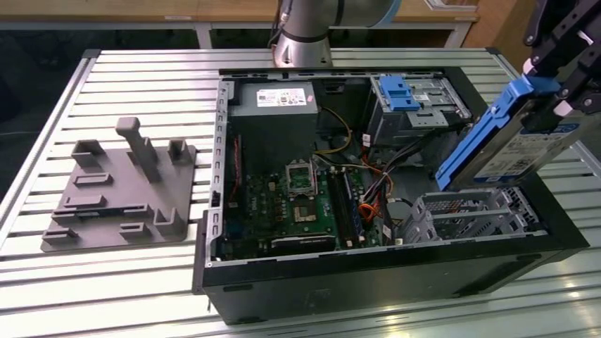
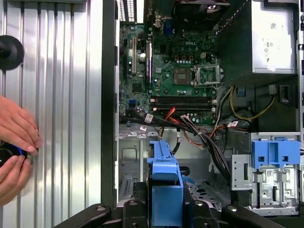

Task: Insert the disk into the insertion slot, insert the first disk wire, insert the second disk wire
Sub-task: 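Insert the disk into the insertion slot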

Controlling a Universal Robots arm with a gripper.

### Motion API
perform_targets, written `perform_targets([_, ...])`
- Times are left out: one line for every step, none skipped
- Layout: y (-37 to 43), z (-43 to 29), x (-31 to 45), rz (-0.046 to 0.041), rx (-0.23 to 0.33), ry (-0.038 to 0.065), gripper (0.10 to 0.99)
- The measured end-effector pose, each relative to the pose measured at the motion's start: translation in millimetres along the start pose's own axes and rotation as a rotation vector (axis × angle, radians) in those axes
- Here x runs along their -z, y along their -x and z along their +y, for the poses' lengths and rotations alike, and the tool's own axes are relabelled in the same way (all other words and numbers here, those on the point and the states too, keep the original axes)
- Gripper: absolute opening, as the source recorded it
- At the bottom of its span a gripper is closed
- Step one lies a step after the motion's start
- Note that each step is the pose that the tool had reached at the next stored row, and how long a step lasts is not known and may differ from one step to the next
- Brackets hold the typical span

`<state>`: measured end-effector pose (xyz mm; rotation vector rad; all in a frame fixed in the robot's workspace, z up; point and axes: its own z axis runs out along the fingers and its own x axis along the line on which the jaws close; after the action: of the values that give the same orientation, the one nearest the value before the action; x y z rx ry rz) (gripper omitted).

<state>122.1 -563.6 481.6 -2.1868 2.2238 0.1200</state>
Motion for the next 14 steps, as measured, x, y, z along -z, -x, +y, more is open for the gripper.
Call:
perform_targets([0.0, -0.2, -0.5, 0.0, 0.0, 0.0, 0.361])
perform_targets([-0.1, -0.3, -1.0, 0.0001, 0.0, 0.0, 0.361])
perform_targets([-0.1, -0.4, -1.5, 0.0, 0.0, 0.0, 0.361])
perform_targets([-0.2, -0.6, -2.2, 0.0, 0.0, 0.0, 0.361])
perform_targets([-0.2, -0.8, -2.7, 0.0, 0.0, 0.0, 0.361])
perform_targets([-0.2, -1.0, -3.3, 0.0001, 0.0, 0.0, 0.361])
perform_targets([-0.3, -1.1, -3.9, 0.0001, 0.0, 0.0, 0.361])
perform_targets([-0.3, -1.3, -4.5, 0.0001, 0.0, 0.0, 0.361])
perform_targets([-0.4, -1.3, -5.1, 0.0002, 0.0, 0.0, 0.361])
perform_targets([-0.4, -1.4, -5.7, 0.0003, 0.0, 0.0, 0.361])
perform_targets([-0.4, -1.5, -6.4, 0.0003, 0.0, 0.0, 0.361])
perform_targets([-0.5, -1.5, -7.0, 0.0004, 0.0, 0.0, 0.361])
perform_targets([-0.5, -1.6, -7.6, 0.0007, 0.0, 0.0, 0.361])
perform_targets([-0.6, -1.6, -7.9, 0.001, 0.0, 0.0, 0.361])
